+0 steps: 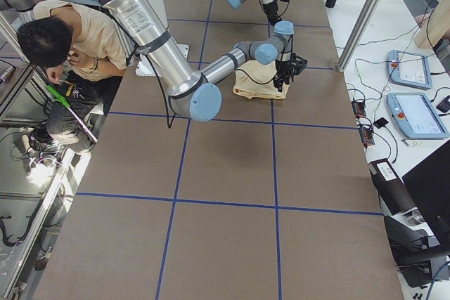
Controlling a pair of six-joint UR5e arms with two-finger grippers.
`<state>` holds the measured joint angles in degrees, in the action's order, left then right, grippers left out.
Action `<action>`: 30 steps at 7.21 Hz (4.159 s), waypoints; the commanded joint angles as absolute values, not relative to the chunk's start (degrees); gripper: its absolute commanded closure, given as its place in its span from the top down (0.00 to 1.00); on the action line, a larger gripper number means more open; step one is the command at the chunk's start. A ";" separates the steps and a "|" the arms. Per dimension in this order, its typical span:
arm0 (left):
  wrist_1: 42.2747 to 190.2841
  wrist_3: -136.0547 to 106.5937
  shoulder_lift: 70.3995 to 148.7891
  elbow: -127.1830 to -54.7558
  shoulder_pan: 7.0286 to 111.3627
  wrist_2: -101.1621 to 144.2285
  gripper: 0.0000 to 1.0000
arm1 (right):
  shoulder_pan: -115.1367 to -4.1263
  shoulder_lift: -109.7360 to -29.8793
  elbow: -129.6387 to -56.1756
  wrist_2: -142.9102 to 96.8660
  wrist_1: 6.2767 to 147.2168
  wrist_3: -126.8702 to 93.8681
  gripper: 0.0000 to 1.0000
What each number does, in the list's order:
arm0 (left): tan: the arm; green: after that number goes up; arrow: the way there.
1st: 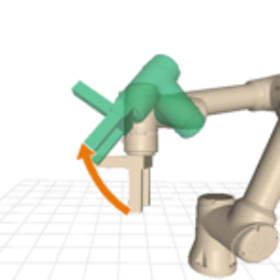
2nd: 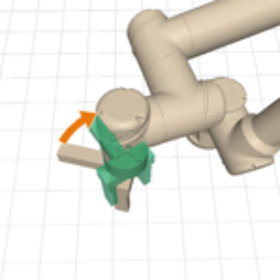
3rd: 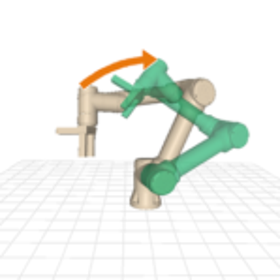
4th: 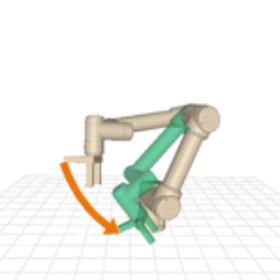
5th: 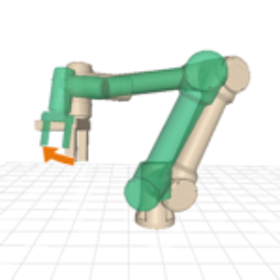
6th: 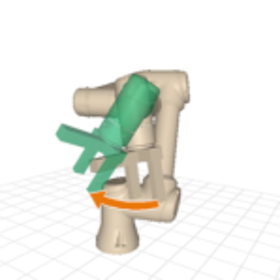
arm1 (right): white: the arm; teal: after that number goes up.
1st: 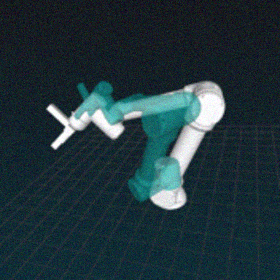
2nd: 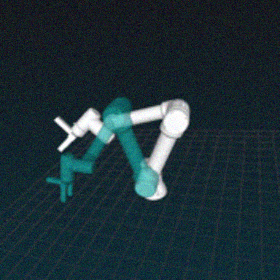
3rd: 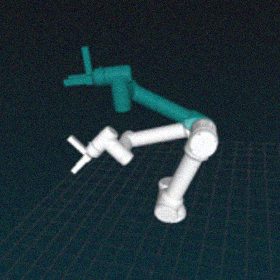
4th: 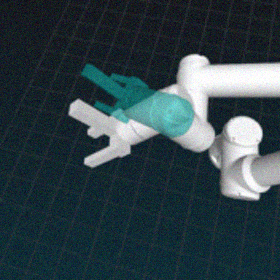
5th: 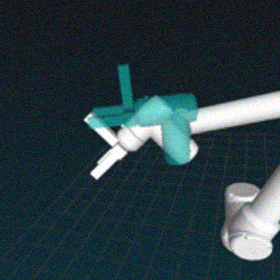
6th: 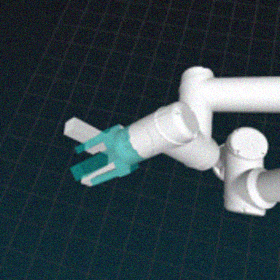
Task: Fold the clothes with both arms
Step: 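Move the right gripper to the folded shirt's corner nearest it and grasp, then drag the folded shirt with the right gripper toward the robot, rotating it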
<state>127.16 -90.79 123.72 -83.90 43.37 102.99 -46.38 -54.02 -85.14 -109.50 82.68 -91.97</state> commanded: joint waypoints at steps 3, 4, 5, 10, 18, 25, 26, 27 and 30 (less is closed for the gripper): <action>126.91 -90.88 119.27 -91.84 44.12 104.41 0.46 | -32.99 -71.63 -112.76 -95.13 82.53 -110.58 0.70; 126.91 -90.88 118.75 -91.93 44.03 104.33 0.46 | -27.65 -71.54 -113.11 -85.87 82.53 -116.14 0.69; 127.00 -90.88 118.39 -91.85 44.03 104.15 0.46 | -24.90 -71.46 -112.77 -82.30 82.53 -116.63 0.68; 127.00 -90.88 117.69 -91.93 43.86 103.98 0.46 | -21.62 -71.28 -108.38 -79.72 82.62 -119.36 0.61; 127.18 -90.70 117.86 -92.02 43.86 104.67 0.45 | -19.01 -78.54 -116.94 -79.80 83.84 -119.53 0.00; 127.18 -91.40 117.51 -96.24 38.96 110.66 0.47 | 5.00 -71.11 -128.94 -80.24 116.89 -141.84 0.00; 127.09 -91.49 117.42 -96.59 37.80 110.22 0.48 | 4.75 -71.19 -128.94 -80.51 116.89 -143.33 0.45; 127.00 -91.58 116.99 -96.94 36.40 110.13 0.50 | 4.49 -71.45 -129.02 -80.51 116.98 -144.57 0.99; 118.26 -91.67 116.54 -100.78 30.87 107.50 0.50 | -1.19 -72.87 -134.81 -86.11 116.89 -143.18 1.00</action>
